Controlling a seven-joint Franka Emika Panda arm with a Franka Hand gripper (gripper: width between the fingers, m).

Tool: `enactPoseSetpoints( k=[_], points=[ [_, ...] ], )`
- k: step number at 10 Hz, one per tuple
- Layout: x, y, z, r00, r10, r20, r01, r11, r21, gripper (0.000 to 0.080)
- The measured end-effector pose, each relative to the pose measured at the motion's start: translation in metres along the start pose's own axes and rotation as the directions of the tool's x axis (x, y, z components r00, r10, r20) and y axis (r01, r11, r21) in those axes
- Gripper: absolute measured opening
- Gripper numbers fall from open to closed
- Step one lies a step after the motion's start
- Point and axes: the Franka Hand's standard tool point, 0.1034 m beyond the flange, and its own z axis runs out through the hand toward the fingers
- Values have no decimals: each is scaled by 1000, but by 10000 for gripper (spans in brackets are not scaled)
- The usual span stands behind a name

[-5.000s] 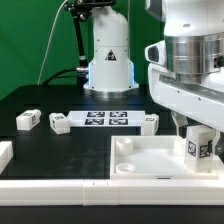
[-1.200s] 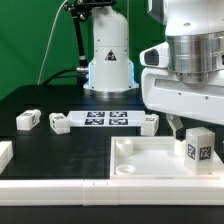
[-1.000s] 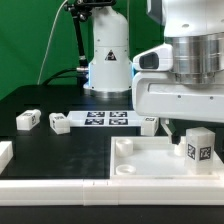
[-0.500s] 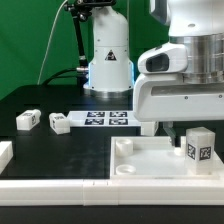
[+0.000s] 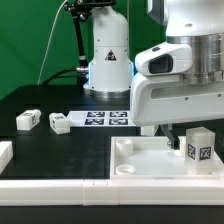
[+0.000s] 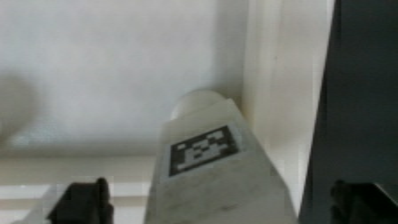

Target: Assemble one leg

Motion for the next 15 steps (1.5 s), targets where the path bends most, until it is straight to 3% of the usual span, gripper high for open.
enactPoseSetpoints(
  k=[1, 2, 3, 4, 7, 10, 12, 13, 15],
  points=[
    [0, 0, 0, 1000, 0, 0, 0, 1000, 0, 508],
    [0, 0, 0, 1000, 20, 0, -20, 1000, 1, 369],
    [0, 0, 0, 999, 46, 0, -46, 999, 1, 291],
    [0, 0, 0, 998, 55, 0, -55, 998, 1, 291],
    [0, 0, 0, 949, 316, 2, -316, 949, 4, 291],
    [0, 1, 0, 761, 648, 1, -648, 761, 17, 291],
    [0, 1, 1, 547, 837, 8, -837, 547, 22, 291],
    [0, 1, 1, 493, 870, 11, -870, 493, 23, 291],
    [0, 1, 1, 289, 957, 24, -957, 288, 23, 291]
  ],
)
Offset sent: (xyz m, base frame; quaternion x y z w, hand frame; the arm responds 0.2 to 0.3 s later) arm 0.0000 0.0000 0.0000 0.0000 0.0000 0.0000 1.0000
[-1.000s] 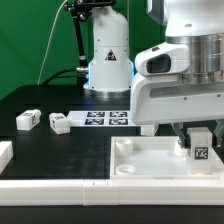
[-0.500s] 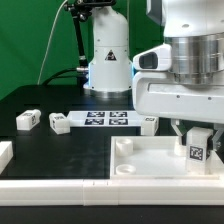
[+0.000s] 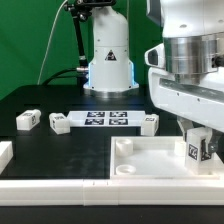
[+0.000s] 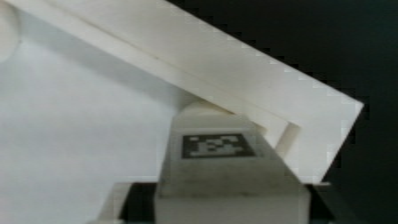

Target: Assemble one leg

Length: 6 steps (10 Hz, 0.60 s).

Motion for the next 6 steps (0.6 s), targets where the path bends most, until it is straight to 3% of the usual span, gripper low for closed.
enactPoseSetpoints(
  k=[1, 2, 3, 4, 5, 6],
  points=[
    [0, 0, 0, 1000, 12, 0, -12, 1000, 0, 291],
    [0, 0, 0, 1000, 12, 0, -12, 1000, -1, 380],
    [0, 0, 1, 1000, -5, 0, 5, 1000, -1, 380],
    [0, 0, 1, 999, -48, 0, 48, 999, -2, 555],
    [0, 1, 1, 996, -87, 8, 87, 996, -16, 555],
    [0, 0, 0, 984, -176, 4, 176, 984, -16, 630]
  ],
)
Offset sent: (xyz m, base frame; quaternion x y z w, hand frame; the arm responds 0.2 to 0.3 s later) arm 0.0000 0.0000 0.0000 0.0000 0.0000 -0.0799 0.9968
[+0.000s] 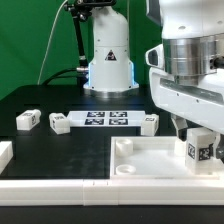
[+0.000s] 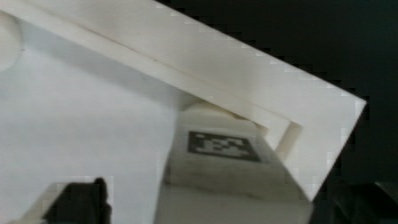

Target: Assemble one leg

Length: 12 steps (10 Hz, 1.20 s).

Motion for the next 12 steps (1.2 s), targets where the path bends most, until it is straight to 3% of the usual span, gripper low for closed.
enactPoseSetpoints(
  k=[2, 5, 7, 11, 12],
  points=[
    [-4, 0, 1, 984, -177, -6, 177, 984, -11, 644],
    [-5, 0, 2, 887, -462, -10, 462, 887, -23, 649],
    [-7, -1, 2, 799, -601, -9, 601, 799, -32, 649],
    [-5, 0, 2, 535, -845, -2, 844, 535, -45, 649],
    [-5, -1, 1, 522, -853, -6, 852, 521, -45, 649]
  ],
)
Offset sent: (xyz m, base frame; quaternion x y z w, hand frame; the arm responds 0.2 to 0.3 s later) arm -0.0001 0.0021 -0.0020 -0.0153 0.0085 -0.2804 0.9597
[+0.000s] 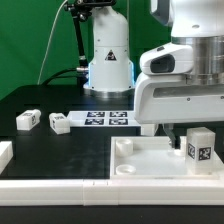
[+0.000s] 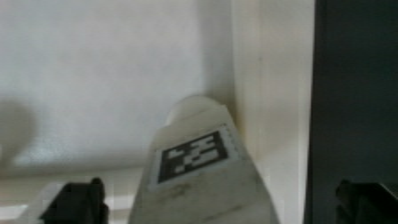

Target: Assemble one leg

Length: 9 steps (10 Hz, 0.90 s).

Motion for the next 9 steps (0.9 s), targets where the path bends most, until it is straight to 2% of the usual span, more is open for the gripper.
enactPoseSetpoints(
  k=[1, 3, 4, 5, 8, 9],
  points=[
    [0, 0, 0, 1000, 8, 0, -8, 1000, 0, 620],
    [0, 0, 0, 1000, 8, 0, -8, 1000, 0, 349],
    [0, 2, 0, 1000, 10, 0, -10, 1000, -2, 349],
    [0, 2, 0, 1000, 16, 0, -16, 1000, -1, 290],
    [1, 3, 0, 996, 84, -6, -84, 996, 3, 290],
    [0, 2, 0, 977, 215, -7, -215, 977, 7, 290]
  ],
)
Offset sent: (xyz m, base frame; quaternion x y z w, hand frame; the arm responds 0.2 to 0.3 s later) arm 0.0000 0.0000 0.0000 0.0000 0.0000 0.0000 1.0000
